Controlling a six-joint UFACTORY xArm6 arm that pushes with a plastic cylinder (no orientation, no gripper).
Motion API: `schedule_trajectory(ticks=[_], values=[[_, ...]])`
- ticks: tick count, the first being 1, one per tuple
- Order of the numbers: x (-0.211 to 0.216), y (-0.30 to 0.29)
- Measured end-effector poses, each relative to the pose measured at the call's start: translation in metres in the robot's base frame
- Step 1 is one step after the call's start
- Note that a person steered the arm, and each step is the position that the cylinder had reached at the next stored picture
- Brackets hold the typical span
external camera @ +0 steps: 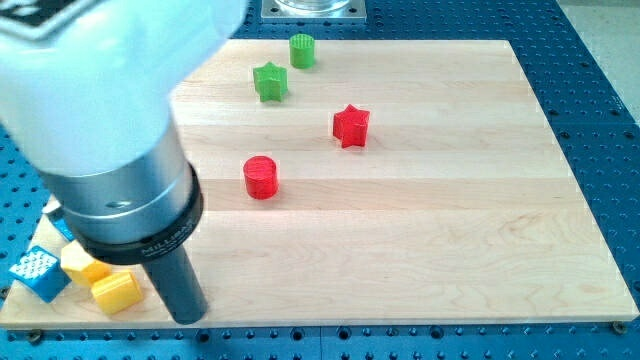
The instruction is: Move the yellow heart to the bottom right of the yellow hexagon
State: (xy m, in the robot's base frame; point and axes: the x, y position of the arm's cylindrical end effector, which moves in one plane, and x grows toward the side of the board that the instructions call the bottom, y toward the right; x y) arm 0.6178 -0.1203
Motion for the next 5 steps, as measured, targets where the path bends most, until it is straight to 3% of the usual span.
schedule_trajectory(ticks=[3,5], values=[[-0.001,-0.087],[-0.026,-0.041]])
